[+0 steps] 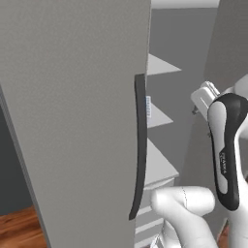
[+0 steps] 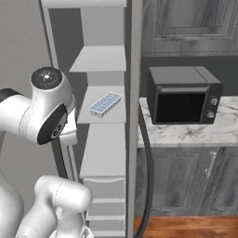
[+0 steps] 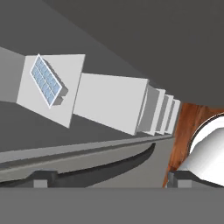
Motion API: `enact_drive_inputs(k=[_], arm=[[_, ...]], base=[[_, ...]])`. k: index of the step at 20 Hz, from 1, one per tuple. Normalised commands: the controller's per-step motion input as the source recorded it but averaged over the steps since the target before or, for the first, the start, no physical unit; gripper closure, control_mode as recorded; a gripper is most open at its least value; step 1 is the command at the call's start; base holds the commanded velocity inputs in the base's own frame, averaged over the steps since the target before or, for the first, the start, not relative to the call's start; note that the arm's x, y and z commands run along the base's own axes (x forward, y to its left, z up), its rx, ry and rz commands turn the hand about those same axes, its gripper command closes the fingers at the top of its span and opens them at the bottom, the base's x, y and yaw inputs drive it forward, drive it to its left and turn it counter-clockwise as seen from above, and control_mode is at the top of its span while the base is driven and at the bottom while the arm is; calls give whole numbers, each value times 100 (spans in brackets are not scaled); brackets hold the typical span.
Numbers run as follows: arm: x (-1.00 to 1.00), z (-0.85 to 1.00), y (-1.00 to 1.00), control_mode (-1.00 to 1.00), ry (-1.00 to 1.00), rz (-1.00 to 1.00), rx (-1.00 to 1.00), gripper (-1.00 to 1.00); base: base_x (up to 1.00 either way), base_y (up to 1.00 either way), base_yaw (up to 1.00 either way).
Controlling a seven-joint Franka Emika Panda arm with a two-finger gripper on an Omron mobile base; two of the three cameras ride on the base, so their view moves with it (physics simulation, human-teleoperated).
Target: The ice cube tray has been filled with water. Take the tray and place it in the freezer to make ice. Close the freezer door after placing the tray.
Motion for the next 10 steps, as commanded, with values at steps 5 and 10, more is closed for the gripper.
enact_drive_inputs(k=[5,10], arm=[[0,0,0,100,0,0,0,-100],[0,0,0,100,0,0,0,-100]], base=[[-66,-1,12],[-44,0,14]])
